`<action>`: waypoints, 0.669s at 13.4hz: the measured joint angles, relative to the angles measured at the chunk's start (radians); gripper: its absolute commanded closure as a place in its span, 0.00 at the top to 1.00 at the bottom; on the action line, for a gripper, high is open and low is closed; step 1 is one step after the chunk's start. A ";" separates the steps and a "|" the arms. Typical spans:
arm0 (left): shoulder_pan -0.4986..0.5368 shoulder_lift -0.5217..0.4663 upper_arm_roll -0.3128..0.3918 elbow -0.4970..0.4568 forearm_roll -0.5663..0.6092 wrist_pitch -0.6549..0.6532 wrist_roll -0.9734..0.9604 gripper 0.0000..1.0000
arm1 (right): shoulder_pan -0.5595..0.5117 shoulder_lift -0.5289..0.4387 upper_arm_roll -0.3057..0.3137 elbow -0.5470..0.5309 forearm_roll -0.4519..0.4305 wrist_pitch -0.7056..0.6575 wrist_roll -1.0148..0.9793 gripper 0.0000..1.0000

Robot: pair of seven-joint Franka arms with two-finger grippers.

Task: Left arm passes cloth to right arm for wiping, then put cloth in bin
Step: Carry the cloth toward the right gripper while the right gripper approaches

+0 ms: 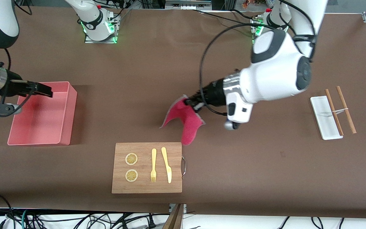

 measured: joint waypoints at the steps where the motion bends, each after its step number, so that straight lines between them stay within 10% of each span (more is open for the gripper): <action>1: -0.035 0.003 0.000 0.001 -0.030 0.077 -0.045 0.00 | 0.011 0.007 0.000 0.000 0.047 0.017 0.074 1.00; 9: -0.143 0.012 0.001 0.028 -0.261 0.359 -0.098 0.00 | 0.102 0.052 0.002 0.000 0.337 0.196 0.645 1.00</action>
